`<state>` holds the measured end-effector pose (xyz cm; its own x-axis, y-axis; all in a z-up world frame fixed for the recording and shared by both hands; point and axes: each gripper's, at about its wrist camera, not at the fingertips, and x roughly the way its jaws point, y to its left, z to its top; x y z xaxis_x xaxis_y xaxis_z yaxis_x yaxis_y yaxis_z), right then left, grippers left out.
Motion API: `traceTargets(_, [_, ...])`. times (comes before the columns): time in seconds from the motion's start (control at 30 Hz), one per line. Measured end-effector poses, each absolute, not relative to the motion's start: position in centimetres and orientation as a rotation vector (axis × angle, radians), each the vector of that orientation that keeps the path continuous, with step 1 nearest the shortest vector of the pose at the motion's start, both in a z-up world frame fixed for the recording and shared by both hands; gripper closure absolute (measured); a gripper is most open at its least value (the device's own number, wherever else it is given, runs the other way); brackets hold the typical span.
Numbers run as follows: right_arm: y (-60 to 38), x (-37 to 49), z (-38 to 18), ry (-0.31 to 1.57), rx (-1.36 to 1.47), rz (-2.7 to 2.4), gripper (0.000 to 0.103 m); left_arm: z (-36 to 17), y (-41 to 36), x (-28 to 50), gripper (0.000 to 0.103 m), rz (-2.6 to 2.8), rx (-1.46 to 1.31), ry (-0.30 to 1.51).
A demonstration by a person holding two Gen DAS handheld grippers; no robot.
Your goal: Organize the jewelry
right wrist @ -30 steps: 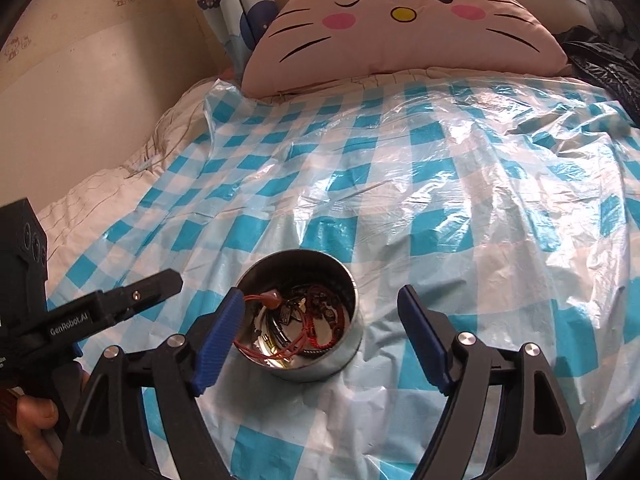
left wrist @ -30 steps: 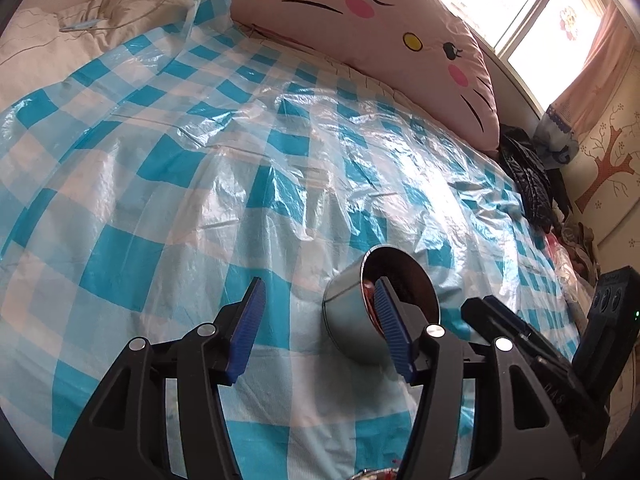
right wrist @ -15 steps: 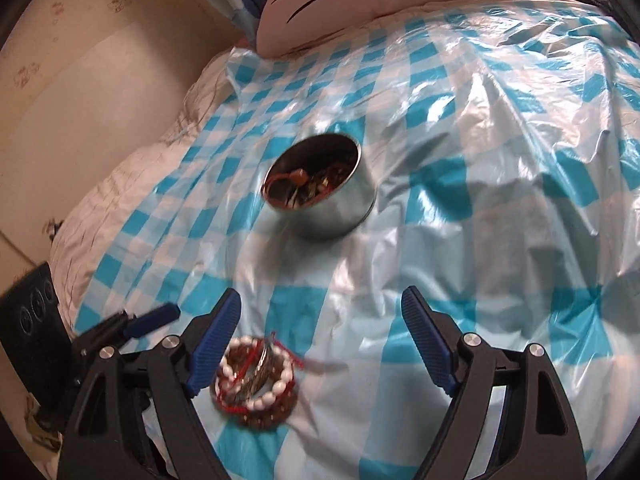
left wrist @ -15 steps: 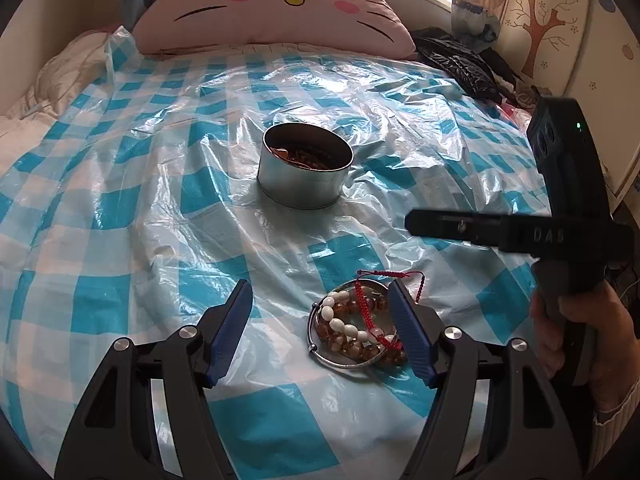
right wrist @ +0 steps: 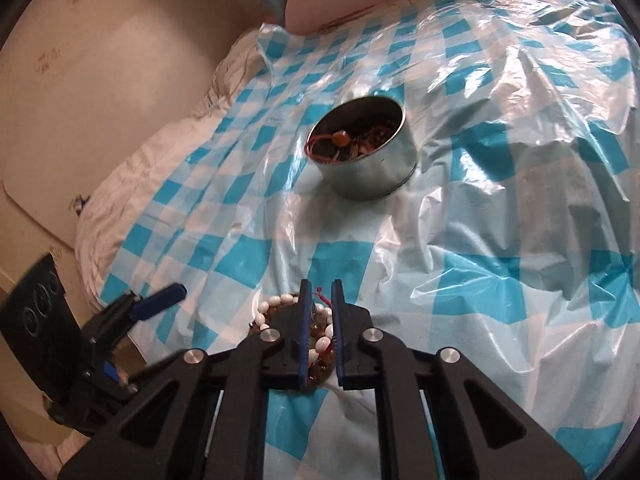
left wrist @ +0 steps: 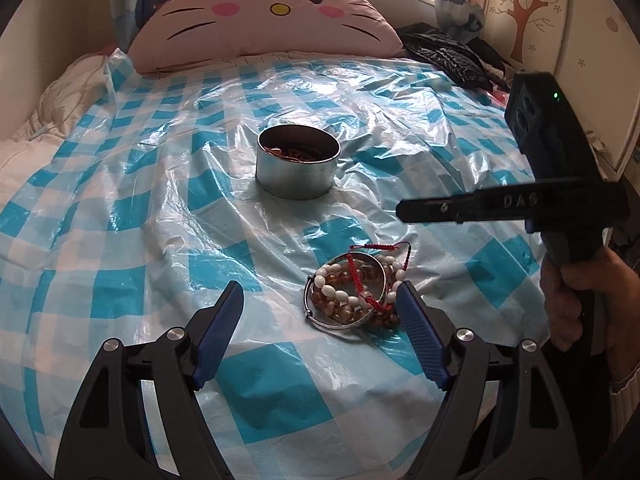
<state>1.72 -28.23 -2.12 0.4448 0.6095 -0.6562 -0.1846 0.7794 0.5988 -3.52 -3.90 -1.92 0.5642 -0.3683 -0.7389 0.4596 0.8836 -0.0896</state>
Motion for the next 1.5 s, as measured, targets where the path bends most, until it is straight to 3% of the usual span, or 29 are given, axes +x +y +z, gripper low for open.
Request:
traceTargets(0.17, [-29.9, 1.4, -1.8, 0.979, 0.54, 0.474, 0.091, -2.4, -4.7, -3.7, 0.028, -0.501, 0.16, 0.857])
traceTargets(0.2, [-29.5, 1.6, -2.1, 1.015, 0.54, 0.505, 0.067, -2.4, -4.7, -3.7, 0.028, -0.499, 0.159, 0.859])
traceTargets(0.23, [-29.0, 1.7, -2.5, 1.049, 0.526, 0.522, 0.025, -2.4, -4.6, -3.6, 0.028, -0.496, 0.157, 0.861])
traceTargets(0.27, [-28.5, 1.8, -2.6, 1.068, 0.512, 0.535, 0.018, -2.5, -4.5, -3.6, 0.028, -0.493, 0.153, 0.863])
traceTargets(0.37, [-27.9, 2.1, -3.4, 1.112, 0.508, 0.555, 0.026, -2.5, -4.4, -3.6, 0.028, -0.493, 0.144, 0.865])
traceTargets(0.43, [-27.5, 2.5, -4.4, 1.16, 0.53, 0.586, 0.057, -2.5, -4.4, -3.5, 0.028, -0.494, 0.148, 0.867])
traceTargets(0.5, [-27.1, 2.8, -4.9, 1.183, 0.535, 0.606, 0.073, -2.6, -4.5, -3.5, 0.028, -0.498, 0.157, 0.869])
traceTargets(0.63, [-27.0, 3.0, -5.0, 1.149, 0.569, 0.63, 0.092, -3.1, -5.4, -3.7, 0.027, -0.521, 0.201, 0.891])
traceTargets(0.7, [-28.0, 2.7, -4.3, 1.082, 0.628, 0.633, 0.097, -3.5, -6.1, -3.7, 0.027, -0.522, 0.234, 0.906])
traceTargets(0.83, [-30.5, 1.5, -3.0, 0.945, 0.742, 0.653, 0.099, -4.3, -6.9, -3.6, 0.027, -0.52, 0.275, 0.938])
traceTargets(0.97, [-30.7, 2.1, -4.3, 1.024, 0.758, 0.61, 0.098, -4.3, -6.8, -3.6, 0.027, -0.516, 0.272, 0.94])
traceTargets(1.0, [-30.0, 2.3, -4.6, 1.064, 0.734, 0.615, 0.092, -4.3, -6.7, -3.6, 0.027, -0.515, 0.267, 0.94])
traceTargets(1.03, [-29.4, 2.5, -4.8, 1.094, 0.7, 0.618, 0.071, -4.2, -6.7, -3.6, 0.027, -0.514, 0.261, 0.94])
traceTargets(1.1, [-27.6, 2.8, -5.0, 1.154, 0.624, 0.624, 0.048, -4.2, -6.5, -3.5, 0.027, -0.513, 0.251, 0.942])
traceTargets(1.17, [-26.6, 3.1, -5.5, 1.191, 0.581, 0.62, 0.049, -4.2, -6.4, -3.4, 0.027, -0.514, 0.25, 0.942])
traceTargets(1.2, [-26.3, 3.2, -5.6, 1.197, 0.581, 0.632, 0.055, -4.3, -6.4, -3.4, 0.027, -0.515, 0.252, 0.943])
traceTargets(1.23, [-26.2, 3.4, -6.0, 1.204, 0.592, 0.65, 0.078, -4.3, -6.5, -3.4, 0.027, -0.515, 0.257, 0.944])
traceTargets(1.33, [-26.0, 3.2, -5.5, 1.174, 0.593, 0.688, 0.098, -4.4, -6.6, -3.4, 0.027, -0.514, 0.265, 0.949])
traceTargets(1.5, [-28.9, 2.2, -3.4, 0.98, 0.763, 0.755, 0.098, -4.6, -6.4, -3.1, 0.027, -0.51, 0.252, 0.962])
